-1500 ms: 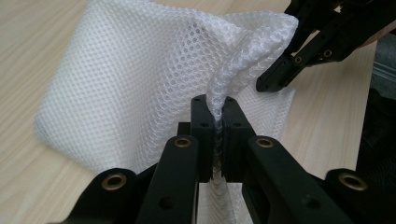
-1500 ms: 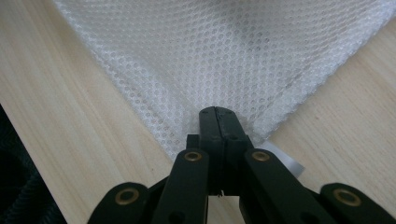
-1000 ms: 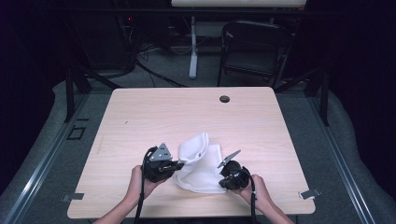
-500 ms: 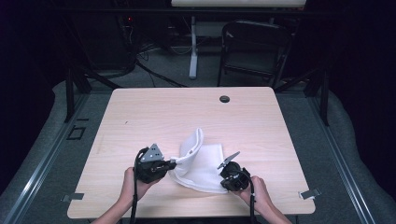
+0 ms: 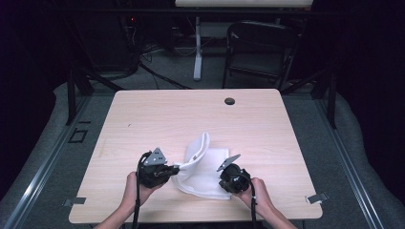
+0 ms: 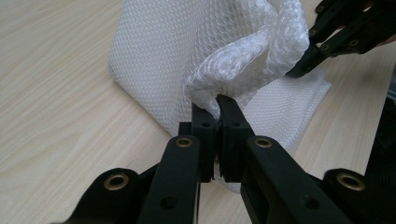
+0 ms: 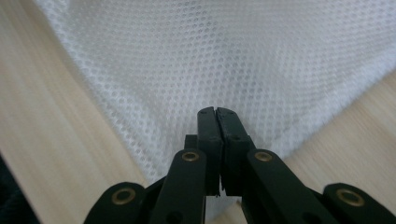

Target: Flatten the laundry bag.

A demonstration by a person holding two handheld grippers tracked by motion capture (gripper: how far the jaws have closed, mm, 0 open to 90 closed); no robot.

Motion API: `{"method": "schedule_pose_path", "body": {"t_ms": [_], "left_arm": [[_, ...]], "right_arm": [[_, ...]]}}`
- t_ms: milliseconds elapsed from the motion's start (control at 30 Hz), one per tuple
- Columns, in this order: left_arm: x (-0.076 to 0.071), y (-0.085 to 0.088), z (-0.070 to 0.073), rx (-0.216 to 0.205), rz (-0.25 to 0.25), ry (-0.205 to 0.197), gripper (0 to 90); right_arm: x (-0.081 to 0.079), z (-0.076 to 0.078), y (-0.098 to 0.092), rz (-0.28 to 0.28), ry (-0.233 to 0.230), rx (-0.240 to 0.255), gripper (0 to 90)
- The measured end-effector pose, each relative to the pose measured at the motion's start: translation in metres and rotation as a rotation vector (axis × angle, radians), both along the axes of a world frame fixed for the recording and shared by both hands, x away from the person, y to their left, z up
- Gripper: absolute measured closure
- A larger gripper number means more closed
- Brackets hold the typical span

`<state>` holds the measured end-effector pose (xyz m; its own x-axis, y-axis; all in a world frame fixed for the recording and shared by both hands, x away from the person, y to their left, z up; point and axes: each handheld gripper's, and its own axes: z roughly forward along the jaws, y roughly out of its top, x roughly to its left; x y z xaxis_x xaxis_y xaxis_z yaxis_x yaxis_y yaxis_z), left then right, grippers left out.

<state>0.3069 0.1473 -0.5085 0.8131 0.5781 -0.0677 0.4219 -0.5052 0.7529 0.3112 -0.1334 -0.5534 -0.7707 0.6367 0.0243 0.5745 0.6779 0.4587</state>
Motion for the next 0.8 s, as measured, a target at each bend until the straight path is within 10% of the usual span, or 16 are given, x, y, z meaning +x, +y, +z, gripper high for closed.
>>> {"method": "schedule_pose_path", "body": {"t_ms": [800], "left_arm": [[0.001, 0.015, -0.015, -0.016, 0.070, 0.144, 86.5]], "right_arm": [[0.005, 0.000, -0.024, -0.089, 0.062, -0.024, 90.0]]}}
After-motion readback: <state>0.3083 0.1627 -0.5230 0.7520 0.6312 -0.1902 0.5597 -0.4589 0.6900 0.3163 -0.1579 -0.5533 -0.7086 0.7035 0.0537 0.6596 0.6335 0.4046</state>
